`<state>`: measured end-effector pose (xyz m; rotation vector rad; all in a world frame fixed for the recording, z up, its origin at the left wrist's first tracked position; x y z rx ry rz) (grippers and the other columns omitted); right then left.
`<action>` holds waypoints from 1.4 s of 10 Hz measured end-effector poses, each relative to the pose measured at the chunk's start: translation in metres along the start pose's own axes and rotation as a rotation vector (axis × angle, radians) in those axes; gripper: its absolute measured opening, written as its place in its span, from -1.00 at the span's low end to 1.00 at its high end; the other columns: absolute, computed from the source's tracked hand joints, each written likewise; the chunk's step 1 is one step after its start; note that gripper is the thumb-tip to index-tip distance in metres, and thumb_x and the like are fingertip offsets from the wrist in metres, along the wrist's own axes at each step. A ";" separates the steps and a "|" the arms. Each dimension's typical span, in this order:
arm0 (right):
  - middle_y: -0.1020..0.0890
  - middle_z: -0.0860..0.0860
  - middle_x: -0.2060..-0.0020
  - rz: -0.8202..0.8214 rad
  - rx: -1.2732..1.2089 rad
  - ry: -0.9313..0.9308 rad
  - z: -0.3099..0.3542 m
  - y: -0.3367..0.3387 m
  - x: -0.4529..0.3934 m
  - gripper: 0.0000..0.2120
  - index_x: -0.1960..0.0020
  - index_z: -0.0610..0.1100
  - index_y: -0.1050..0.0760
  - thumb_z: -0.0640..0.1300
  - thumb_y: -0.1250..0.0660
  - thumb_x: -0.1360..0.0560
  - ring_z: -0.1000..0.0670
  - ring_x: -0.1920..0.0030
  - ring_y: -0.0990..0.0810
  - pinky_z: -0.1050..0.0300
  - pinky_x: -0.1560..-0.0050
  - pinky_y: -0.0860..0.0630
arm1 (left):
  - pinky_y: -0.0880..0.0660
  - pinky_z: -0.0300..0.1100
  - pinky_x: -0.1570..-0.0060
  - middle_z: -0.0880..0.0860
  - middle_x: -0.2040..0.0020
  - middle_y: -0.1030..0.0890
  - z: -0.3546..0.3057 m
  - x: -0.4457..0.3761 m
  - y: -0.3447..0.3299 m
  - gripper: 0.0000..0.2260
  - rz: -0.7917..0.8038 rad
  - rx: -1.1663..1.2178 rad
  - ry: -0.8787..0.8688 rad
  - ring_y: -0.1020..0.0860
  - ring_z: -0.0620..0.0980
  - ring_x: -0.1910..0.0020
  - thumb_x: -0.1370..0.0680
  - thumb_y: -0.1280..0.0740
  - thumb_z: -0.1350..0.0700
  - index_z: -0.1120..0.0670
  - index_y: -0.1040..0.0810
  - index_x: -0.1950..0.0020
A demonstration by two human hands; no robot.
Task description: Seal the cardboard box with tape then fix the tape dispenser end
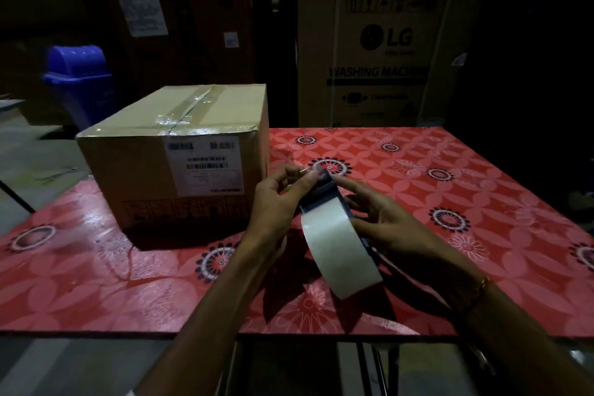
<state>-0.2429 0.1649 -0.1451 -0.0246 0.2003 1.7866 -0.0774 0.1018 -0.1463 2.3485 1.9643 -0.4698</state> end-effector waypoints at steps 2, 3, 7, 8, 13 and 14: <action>-0.55 0.04 -0.32 0.029 -0.090 0.035 -0.006 0.020 -0.030 -0.42 -0.38 0.26 -0.37 -0.15 -0.41 -0.46 -0.01 -0.27 -0.59 0.12 0.08 -0.62 | -0.58 -0.06 0.15 0.08 0.20 -0.62 -0.002 -0.034 -0.021 -0.90 -0.069 0.012 0.020 -0.61 -0.01 0.19 -0.57 -0.36 0.15 0.08 -0.54 0.14; -0.56 0.00 -0.24 -0.011 -0.050 0.043 -0.012 0.031 -0.047 -0.37 -0.35 0.27 -0.32 -0.18 -0.45 -0.42 0.01 -0.06 -0.69 0.15 0.21 -0.63 | -0.61 -0.05 0.17 0.10 0.13 -0.65 0.002 -0.057 -0.035 -0.93 -0.080 -0.041 0.060 -0.64 0.00 0.20 -0.59 -0.34 0.11 0.10 -0.55 0.05; -0.67 0.17 -0.10 -0.289 0.454 -0.075 0.008 0.094 -0.058 -0.49 -0.42 0.16 -0.34 -0.12 -0.35 -0.53 0.10 -0.08 -0.65 0.09 -0.03 -0.56 | -0.55 -0.04 0.06 0.18 0.07 -0.63 0.012 -0.118 -0.073 -0.93 0.094 -0.062 0.279 -0.59 0.02 0.09 -0.57 -0.37 0.10 0.07 -0.58 0.08; -0.63 0.02 -0.18 -0.314 0.759 -0.149 0.009 0.113 -0.049 -0.36 -0.47 0.09 -0.30 -0.28 -0.31 -0.46 -0.03 -0.17 -0.57 0.10 -0.06 -0.47 | -0.52 -0.01 0.06 0.19 0.01 -0.63 0.020 -0.124 -0.086 -0.89 0.006 -0.154 0.345 -0.58 0.05 0.09 -0.55 -0.39 0.09 0.11 -0.54 0.03; -0.51 -0.16 -0.21 -0.433 0.743 -0.635 0.007 0.144 -0.024 -0.49 -0.44 -0.12 -0.28 -0.25 -0.26 -0.51 -0.22 -0.21 -0.44 -0.14 -0.13 -0.47 | -0.44 -0.04 0.22 0.13 0.26 -0.56 0.023 -0.115 -0.133 -0.87 0.058 -0.410 0.594 -0.47 0.03 0.29 -0.57 -0.29 0.16 0.19 -0.52 0.13; -0.45 -0.14 -0.35 -0.446 0.711 -0.627 0.021 0.150 -0.033 -0.43 -0.50 -0.15 -0.26 -0.22 -0.25 -0.50 -0.19 -0.34 -0.38 -0.09 -0.26 -0.42 | -0.41 -0.08 0.22 0.18 0.26 -0.54 0.014 -0.125 -0.133 -0.84 0.045 -0.483 0.558 -0.45 0.02 0.29 -0.57 -0.29 0.17 0.24 -0.49 0.13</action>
Point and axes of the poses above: each hand's wrist, its own x-axis away from the middle knuckle, its own y-axis out of the back of the hand, z = x × y, the point moved 2 cm from there along -x, towards the middle knuckle
